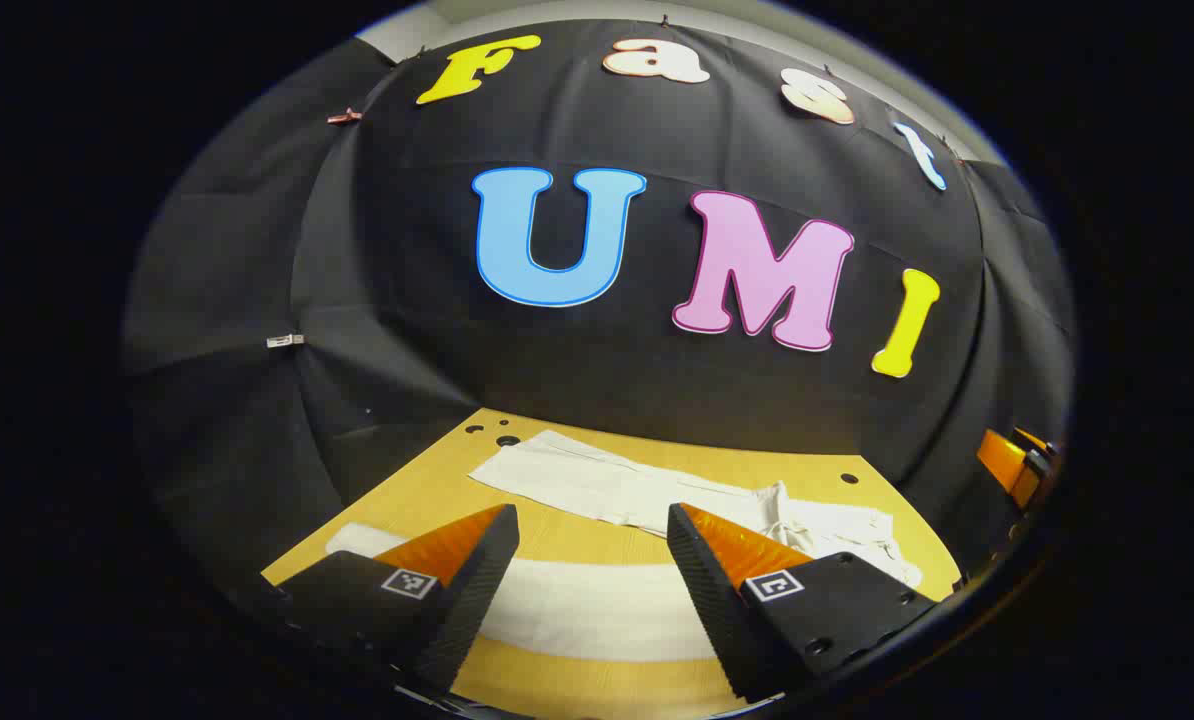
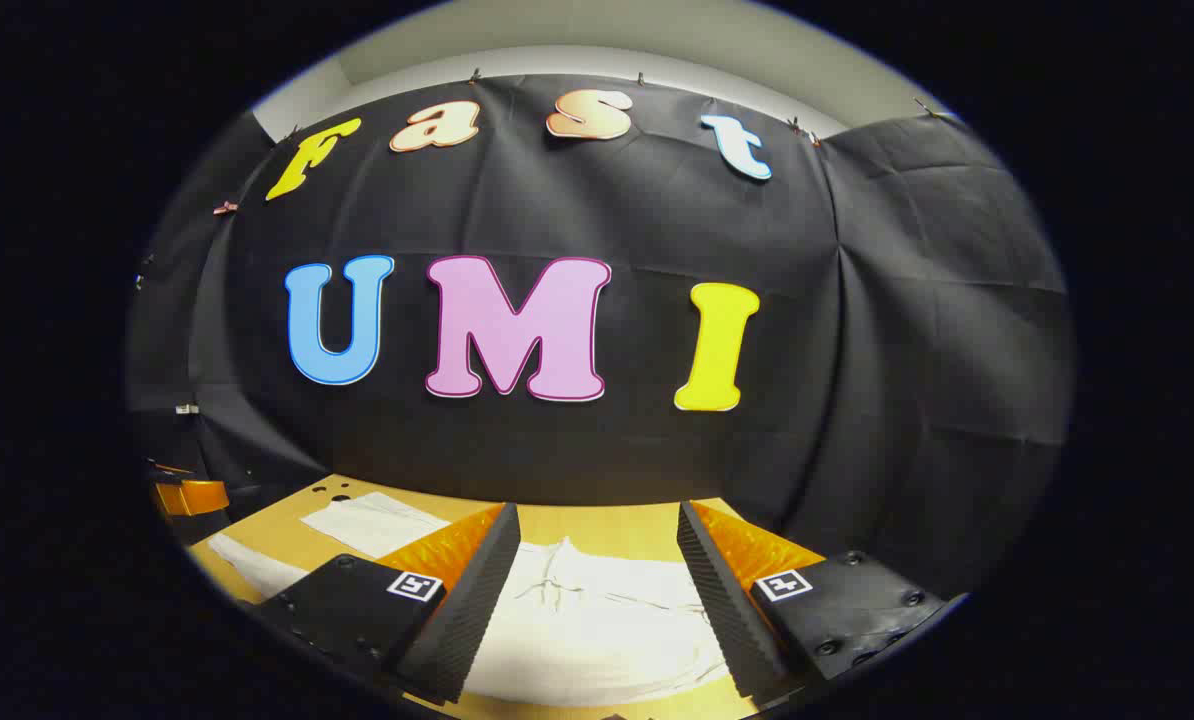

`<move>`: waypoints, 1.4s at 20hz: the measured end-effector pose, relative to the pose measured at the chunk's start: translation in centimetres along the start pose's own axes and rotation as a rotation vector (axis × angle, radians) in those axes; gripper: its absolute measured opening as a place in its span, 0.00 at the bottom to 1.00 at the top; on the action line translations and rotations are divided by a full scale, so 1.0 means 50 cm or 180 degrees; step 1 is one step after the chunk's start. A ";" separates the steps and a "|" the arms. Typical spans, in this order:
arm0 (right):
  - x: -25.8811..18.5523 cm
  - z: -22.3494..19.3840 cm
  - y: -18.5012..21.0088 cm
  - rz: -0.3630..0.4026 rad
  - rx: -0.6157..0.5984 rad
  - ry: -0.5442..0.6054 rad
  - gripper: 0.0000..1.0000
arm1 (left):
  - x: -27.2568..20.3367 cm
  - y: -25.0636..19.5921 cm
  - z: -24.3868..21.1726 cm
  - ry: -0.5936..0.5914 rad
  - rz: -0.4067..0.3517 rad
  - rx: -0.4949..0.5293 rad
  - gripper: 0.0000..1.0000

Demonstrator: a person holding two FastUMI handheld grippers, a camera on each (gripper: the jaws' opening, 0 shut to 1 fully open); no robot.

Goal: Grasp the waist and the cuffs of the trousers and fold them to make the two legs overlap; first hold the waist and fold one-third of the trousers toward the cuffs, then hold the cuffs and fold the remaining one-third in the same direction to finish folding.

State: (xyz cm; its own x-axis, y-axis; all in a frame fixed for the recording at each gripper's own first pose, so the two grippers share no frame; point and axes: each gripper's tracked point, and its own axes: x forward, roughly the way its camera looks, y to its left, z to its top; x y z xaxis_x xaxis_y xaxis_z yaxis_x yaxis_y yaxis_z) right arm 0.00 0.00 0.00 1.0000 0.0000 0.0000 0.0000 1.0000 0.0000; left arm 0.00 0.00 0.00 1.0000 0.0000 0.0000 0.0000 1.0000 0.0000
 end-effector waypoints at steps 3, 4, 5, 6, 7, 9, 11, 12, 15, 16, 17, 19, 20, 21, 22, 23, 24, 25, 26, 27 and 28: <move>0.035 -0.017 -0.009 -0.0048 -0.0044 0.0052 0.97 | 0.018 -0.002 0.007 -0.0030 -0.0058 0.0006 0.96; 0.037 -0.014 -0.007 -0.0052 -0.0044 0.0033 0.97 | 0.021 -0.003 0.008 -0.0058 -0.0087 0.0035 0.96; 0.041 -0.018 -0.005 -0.0063 -0.0052 0.0053 0.97 | 0.027 0.001 0.004 -0.0049 -0.0091 0.0083 0.96; 0.043 -0.026 -0.008 -0.0087 -0.0070 0.0089 0.97 | 0.033 0.004 -0.005 -0.0007 -0.0096 0.0125 0.96; 0.045 -0.029 -0.011 -0.0114 -0.0080 0.0103 0.97 | 0.035 0.005 -0.007 0.0005 -0.0123 0.0153 0.96; 0.051 -0.037 -0.010 -0.0144 -0.0069 0.0123 0.97 | 0.038 0.005 -0.011 0.0019 -0.0149 0.0190 0.96; 0.059 -0.052 -0.016 -0.0187 -0.0087 0.0169 0.98 | 0.044 0.002 -0.016 0.0044 -0.0179 0.0202 0.96; 0.059 -0.057 -0.017 -0.0179 -0.0100 0.0185 0.97 | 0.047 0.002 -0.019 0.0053 -0.0181 0.0191 0.96; 0.068 -0.067 -0.029 -0.0185 -0.0164 0.0170 0.97 | 0.054 0.002 -0.016 0.0052 -0.0182 0.0109 0.95; 0.070 -0.072 -0.035 -0.0200 -0.0187 0.0179 0.97 | 0.057 0.003 -0.021 0.0059 -0.0164 0.0125 0.96; 0.073 -0.072 -0.041 -0.0211 -0.0195 0.0175 0.98 | 0.058 0.007 -0.019 0.0056 -0.0152 0.0147 0.96; 0.081 -0.070 -0.047 -0.0237 -0.0171 0.0161 0.97 | 0.058 0.010 -0.014 0.0021 -0.0176 0.0173 0.96; 0.085 -0.071 -0.045 -0.0225 -0.0155 0.0166 0.97 | 0.063 0.012 -0.018 0.0025 -0.0175 0.0192 0.95; 0.090 -0.074 -0.040 -0.0200 -0.0140 0.0180 0.97 | 0.068 0.014 -0.021 0.0044 -0.0170 0.0214 0.96; 0.099 -0.084 -0.042 -0.0206 -0.0134 0.0218 0.97 | 0.070 0.021 -0.026 0.0067 -0.0154 0.0237 0.96; 0.105 -0.090 -0.047 -0.0214 -0.0146 0.0248 0.98 | 0.073 0.025 -0.028 0.0082 -0.0151 0.0248 0.96; 0.111 -0.096 -0.054 -0.0248 -0.0173 0.0276 0.97 | 0.074 0.029 -0.026 0.0071 -0.0132 0.0259 0.96; 0.114 -0.104 -0.061 -0.0270 -0.0223 0.0310 0.97 | 0.078 0.033 -0.029 0.0067 -0.0111 0.0283 0.96; 0.121 -0.112 -0.081 -0.0298 -0.0387 0.0333 0.97 | 0.081 0.038 -0.033 0.0092 -0.0094 0.0315 0.96; 0.125 -0.114 -0.095 -0.0311 -0.0515 0.0328 0.97 | 0.081 0.042 -0.039 0.0120 -0.0096 0.0318 0.96; 0.129 -0.113 -0.106 -0.0298 -0.0652 0.0313 0.97 | 0.081 0.044 -0.041 0.0142 -0.0102 0.0318 0.96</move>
State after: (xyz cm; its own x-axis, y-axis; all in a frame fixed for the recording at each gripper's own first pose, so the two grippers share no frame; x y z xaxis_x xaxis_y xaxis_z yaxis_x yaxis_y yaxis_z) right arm 6.44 -5.31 -5.65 0.9908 -0.1027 -0.0877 0.0827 0.9748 -0.2073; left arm 4.07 2.20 -2.07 0.9985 -0.0296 -0.0462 0.0341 0.9945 0.0990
